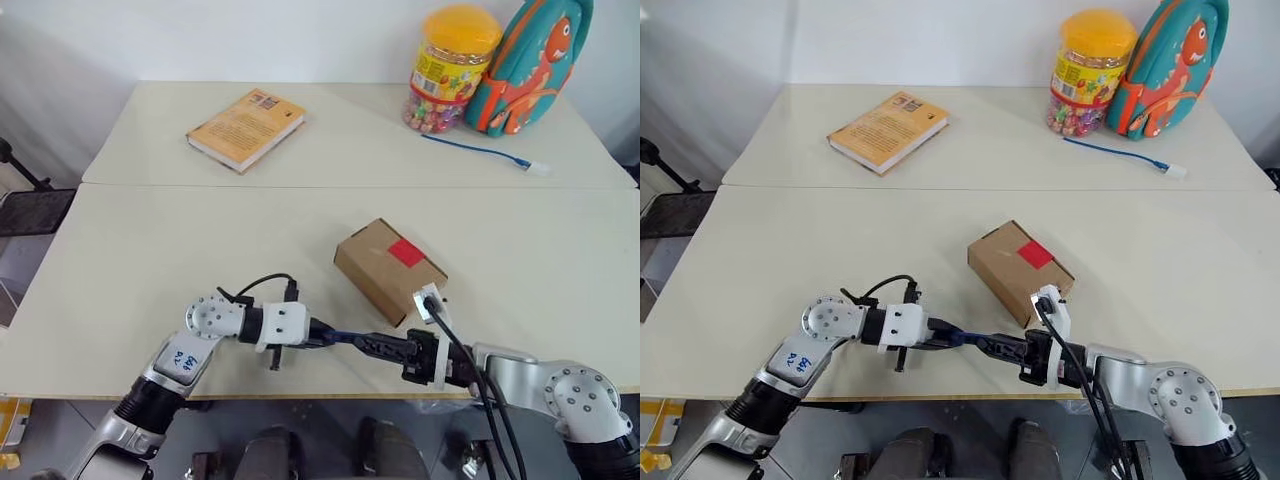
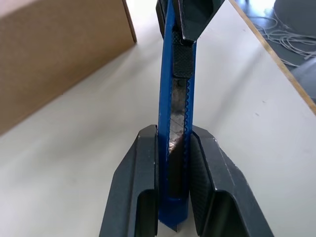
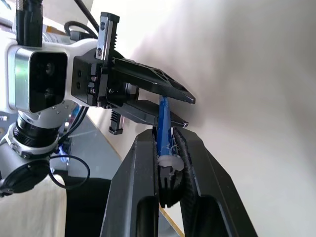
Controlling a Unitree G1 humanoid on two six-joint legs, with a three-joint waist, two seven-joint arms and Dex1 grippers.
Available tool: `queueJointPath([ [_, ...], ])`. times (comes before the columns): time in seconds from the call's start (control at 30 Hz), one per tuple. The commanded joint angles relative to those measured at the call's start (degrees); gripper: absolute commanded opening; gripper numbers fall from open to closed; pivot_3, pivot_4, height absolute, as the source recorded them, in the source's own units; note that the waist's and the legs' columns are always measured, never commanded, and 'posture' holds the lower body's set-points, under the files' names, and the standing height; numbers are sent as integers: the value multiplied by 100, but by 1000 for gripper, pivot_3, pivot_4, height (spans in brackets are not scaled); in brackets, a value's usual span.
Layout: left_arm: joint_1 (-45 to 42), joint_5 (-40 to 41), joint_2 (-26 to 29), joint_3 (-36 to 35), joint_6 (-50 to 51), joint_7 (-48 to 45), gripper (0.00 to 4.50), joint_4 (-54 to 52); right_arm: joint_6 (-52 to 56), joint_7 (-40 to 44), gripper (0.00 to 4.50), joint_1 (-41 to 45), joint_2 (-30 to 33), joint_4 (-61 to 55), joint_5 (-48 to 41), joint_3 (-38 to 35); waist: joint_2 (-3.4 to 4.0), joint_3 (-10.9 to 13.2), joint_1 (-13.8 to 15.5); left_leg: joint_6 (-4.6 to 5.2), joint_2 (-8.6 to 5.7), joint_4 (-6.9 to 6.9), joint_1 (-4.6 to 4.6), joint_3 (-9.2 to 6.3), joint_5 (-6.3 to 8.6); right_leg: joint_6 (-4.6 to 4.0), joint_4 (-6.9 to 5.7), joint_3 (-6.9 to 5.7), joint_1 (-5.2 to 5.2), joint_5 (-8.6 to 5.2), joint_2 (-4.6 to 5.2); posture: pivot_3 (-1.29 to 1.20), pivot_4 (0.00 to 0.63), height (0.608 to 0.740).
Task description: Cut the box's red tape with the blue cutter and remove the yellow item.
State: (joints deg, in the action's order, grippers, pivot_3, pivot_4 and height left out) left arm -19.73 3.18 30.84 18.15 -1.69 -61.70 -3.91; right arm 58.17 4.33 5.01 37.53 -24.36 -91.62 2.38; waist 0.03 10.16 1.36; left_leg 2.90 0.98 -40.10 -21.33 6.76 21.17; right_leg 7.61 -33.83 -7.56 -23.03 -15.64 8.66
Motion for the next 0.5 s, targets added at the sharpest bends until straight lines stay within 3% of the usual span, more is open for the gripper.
queueJointPath([
  [0.03,6,166,91,-127,253,6,503,-366,23,-26,175,-51,-22,24,110,-41,0,0,-2,0,0,0,0,1,0,0,0,0,0,0,0,0,150,740],
  [0.23,-15,-95,448,-31,1075,-2,485,-723,27,396,2100,-380,399,-318,412,-458,0,0,4,0,0,1,0,-2,0,0,-1,-2,0,0,-1,0,150,740],
  [0.33,-29,-149,792,56,1838,-122,485,-1218,-276,1452,3070,-993,1091,-804,1294,-1048,0,0,9,3,-3,1,-3,2,2,0,5,1,0,0,0,0,150,740],
  [0.5,-111,-294,1157,402,2784,-222,485,-1966,-1109,2863,3070,-1440,1532,-1181,2401,-1631,0,0,-8,5,0,1,5,5,3,1,4,4,5,0,-7,0,150,740],
])
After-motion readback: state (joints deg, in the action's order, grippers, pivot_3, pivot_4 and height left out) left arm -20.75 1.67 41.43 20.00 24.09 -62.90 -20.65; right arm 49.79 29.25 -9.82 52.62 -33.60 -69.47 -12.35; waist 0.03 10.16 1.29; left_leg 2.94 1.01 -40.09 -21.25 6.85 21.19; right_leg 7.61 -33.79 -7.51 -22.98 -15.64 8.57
